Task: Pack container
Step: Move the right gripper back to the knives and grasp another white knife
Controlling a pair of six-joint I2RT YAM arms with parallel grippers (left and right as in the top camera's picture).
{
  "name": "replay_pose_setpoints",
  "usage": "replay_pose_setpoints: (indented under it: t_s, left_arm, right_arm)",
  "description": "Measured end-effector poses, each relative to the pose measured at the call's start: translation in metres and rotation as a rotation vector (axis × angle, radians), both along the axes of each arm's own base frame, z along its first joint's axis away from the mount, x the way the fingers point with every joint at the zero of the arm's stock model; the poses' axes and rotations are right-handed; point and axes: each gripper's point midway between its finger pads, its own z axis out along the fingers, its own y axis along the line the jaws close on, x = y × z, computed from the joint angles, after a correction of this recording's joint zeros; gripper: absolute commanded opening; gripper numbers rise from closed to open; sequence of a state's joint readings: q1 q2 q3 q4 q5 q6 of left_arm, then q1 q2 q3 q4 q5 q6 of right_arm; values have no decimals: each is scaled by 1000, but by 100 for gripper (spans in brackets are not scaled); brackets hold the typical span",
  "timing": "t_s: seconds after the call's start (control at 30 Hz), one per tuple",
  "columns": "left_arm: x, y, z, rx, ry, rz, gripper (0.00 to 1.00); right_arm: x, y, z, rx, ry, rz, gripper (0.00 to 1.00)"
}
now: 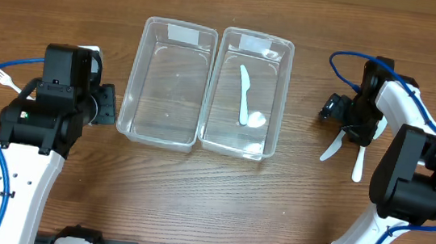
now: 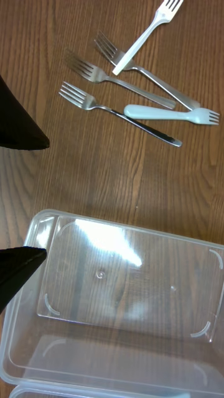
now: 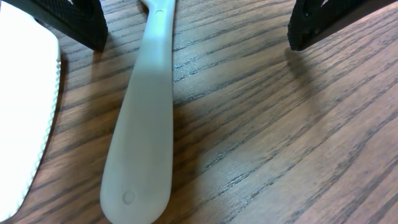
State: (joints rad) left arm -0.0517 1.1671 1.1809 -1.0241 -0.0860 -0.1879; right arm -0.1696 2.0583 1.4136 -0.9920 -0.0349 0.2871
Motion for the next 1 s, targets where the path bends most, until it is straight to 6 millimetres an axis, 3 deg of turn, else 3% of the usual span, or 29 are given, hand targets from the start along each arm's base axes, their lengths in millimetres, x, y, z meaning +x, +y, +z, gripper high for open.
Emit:
replay_pose_setpoints:
  t_s: [0.1, 0.2, 0.33, 1.0]
  left_arm:
    - [0, 0, 0, 0, 0, 0, 51]
    - [0, 0, 0, 0, 0, 0, 51]
    - [0, 0, 0, 0, 0, 0, 51]
    - [0, 0, 0, 0, 0, 0, 51]
  right_arm:
    - [-1, -1, 0, -6, 4, 0, 83]
    - [-2, -3, -1, -18, 9, -4, 61]
    - [-2, -4, -1, -18, 12, 2, 44]
    - [-3, -4, -2, -22, 14, 3, 7]
